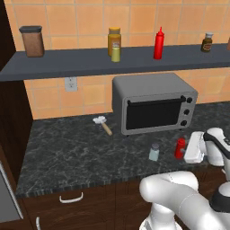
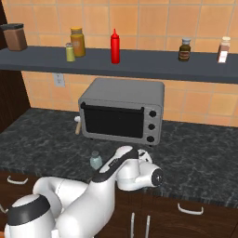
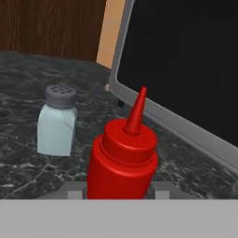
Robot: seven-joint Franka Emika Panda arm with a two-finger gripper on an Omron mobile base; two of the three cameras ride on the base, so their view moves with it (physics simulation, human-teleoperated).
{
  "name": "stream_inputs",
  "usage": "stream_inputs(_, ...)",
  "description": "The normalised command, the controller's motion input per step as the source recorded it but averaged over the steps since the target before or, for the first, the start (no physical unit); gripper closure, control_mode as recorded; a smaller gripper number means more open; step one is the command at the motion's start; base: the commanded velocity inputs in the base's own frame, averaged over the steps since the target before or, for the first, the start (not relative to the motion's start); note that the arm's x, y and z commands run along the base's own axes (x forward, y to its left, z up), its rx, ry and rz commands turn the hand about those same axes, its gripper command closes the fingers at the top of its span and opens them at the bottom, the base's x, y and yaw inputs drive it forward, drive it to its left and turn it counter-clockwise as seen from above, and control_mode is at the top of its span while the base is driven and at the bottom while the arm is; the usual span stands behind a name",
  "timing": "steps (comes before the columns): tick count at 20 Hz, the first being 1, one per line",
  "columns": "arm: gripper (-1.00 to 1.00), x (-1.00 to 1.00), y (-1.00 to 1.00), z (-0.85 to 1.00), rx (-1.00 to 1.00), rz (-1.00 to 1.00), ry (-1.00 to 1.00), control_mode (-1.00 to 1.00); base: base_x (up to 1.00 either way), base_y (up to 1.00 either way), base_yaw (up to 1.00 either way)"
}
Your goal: Put the shaker and condiment bottle from the counter next to their counterparts in the cabinet.
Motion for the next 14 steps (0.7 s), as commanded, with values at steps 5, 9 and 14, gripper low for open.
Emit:
stream_inputs(5,1.00,0.11,0.11,0.17,0.00,0.00,0.00,-1.00,0.00,0.00,0.00)
stream_inputs(9,1.00,0.00,0.00,0.61,0.03,-0.01,0.02,-1.00,0.00,0.00,0.00)
stream_inputs(14,1.00,-0.19,0.00,0.69,0.05,-0.02,0.08,-1.00,0.00,0.00,0.00)
